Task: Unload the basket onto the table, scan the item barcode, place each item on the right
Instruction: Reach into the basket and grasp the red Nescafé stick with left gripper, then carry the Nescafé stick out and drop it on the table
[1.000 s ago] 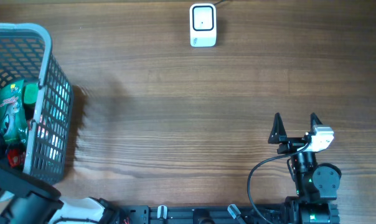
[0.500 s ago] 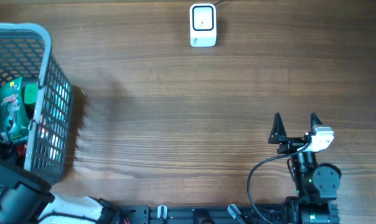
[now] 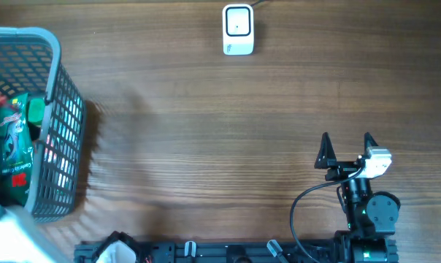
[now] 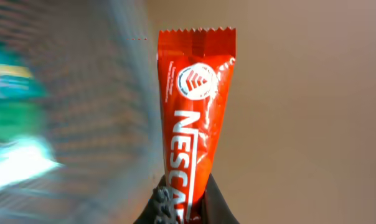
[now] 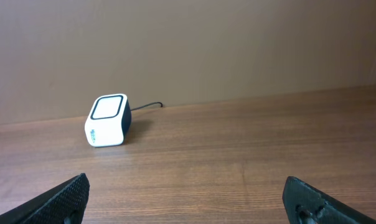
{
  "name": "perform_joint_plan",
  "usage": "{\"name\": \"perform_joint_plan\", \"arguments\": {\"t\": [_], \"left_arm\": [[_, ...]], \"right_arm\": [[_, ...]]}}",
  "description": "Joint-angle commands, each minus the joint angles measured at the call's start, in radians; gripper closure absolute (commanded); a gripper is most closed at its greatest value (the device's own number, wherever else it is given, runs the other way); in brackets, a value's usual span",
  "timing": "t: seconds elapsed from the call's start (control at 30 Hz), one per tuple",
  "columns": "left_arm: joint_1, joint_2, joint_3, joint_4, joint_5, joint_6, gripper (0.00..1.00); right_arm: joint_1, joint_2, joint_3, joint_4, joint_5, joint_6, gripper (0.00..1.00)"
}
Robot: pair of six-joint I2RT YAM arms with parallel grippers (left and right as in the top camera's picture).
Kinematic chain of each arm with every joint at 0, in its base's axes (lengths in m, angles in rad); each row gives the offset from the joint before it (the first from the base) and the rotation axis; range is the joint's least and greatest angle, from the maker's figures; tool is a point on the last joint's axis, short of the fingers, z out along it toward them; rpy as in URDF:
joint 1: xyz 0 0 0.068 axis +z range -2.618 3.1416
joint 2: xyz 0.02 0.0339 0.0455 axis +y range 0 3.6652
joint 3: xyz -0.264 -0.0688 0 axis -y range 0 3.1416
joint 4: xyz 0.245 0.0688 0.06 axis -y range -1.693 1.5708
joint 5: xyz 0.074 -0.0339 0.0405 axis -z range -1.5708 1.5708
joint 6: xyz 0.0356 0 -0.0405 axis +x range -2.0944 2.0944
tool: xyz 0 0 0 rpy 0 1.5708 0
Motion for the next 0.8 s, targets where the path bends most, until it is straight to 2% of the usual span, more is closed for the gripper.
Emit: {"name": "perform_joint_plan", "arguments": {"t": [0.0,0.07,0.17,0.23,0.33,0.5,0.63,0.77], "left_arm": [[-0.265,-0.137,0.011,0.024,0.026,0.122,0.96],[-0.476,-0.156,0.01,-0.022,-0.076,0.246,0.96],[-0.726,-0.119,-0.01,-0.1,-0.315,0.344,0.96],[-0.896,-0.049,-0.051,-0.125,-0.489,0.38,0.96],[-1.083,0.119,-0.113,-0.135,-0.622,0.388,0.96],[-1.228,0.473,-0.124,-0.09,-0.649,0.398,0.96],[-1.24,0.699,-0.124,-0.041,-0.649,0.344,0.96],[-1.241,0.846,-0.124,-0.031,-0.622,0.334,0.96]], "right_arm": [[0.006,0.0,-0.001,0.002,0.005,0.005,0.0],[0.006,0.0,-0.001,0.002,0.005,0.005,0.0],[0.006,0.0,-0.001,0.002,0.005,0.005,0.0],[0.006,0.0,-0.001,0.002,0.005,0.005,0.0],[0.006,0.0,-0.001,0.002,0.005,0.004,0.0],[0.006,0.0,-0.001,0.002,0.005,0.005,0.0],[0.006,0.0,-0.001,0.002,0.005,0.005,0.0],[0.006,0.0,-0.001,0.002,0.005,0.005,0.0]]}}
